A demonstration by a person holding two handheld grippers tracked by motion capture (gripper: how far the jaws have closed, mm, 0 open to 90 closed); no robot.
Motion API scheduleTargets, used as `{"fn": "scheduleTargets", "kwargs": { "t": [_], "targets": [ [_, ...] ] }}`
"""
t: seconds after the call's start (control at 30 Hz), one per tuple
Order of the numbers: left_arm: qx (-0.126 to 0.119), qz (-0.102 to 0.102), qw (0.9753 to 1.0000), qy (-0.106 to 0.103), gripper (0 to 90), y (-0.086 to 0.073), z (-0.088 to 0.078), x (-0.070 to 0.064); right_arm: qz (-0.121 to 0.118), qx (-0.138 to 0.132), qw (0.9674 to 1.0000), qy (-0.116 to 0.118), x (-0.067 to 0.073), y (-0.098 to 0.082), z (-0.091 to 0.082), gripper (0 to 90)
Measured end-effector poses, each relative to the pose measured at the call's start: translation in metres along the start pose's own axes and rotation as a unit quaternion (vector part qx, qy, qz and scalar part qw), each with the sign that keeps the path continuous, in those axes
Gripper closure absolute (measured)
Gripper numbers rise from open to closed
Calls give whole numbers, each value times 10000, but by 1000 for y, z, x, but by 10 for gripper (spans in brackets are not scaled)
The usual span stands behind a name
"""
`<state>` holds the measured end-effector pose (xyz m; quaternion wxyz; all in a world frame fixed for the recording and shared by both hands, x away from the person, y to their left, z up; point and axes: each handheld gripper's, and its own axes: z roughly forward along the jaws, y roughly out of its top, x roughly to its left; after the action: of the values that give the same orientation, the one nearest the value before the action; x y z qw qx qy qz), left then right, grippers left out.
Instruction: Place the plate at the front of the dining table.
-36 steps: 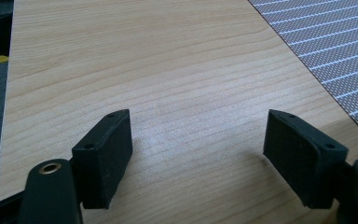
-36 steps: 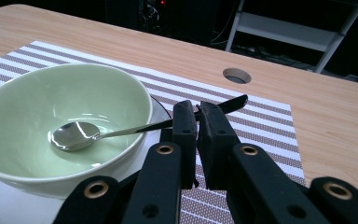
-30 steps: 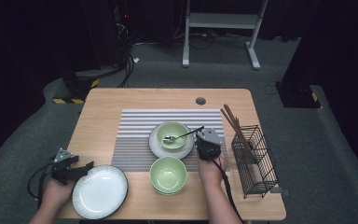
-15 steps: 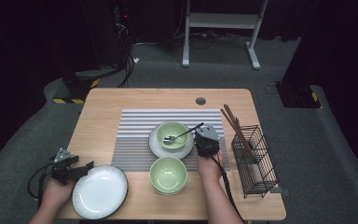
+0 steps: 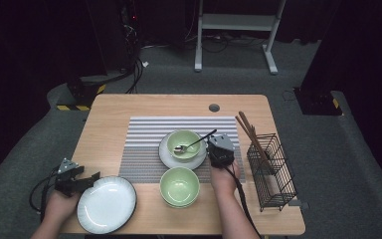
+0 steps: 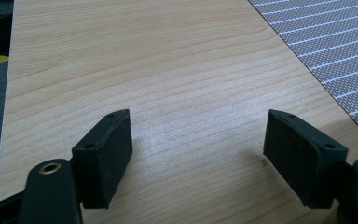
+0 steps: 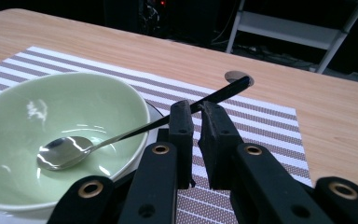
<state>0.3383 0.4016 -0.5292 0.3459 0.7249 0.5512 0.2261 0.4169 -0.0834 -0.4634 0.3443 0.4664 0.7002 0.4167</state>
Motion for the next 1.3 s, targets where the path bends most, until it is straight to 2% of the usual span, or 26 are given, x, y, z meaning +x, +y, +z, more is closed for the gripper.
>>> {"fn": "scheduleTargets", "kwargs": {
  "t": [0.7,1.3],
  "targets": [
    [-1,-1,10000,0,238,0,0,0,-13,-196,9996,184,5,-9,-32,811],
    [-1,0,10000,-1,239,0,0,0,-114,-302,9989,338,13,-27,-62,795]
  ]
}}
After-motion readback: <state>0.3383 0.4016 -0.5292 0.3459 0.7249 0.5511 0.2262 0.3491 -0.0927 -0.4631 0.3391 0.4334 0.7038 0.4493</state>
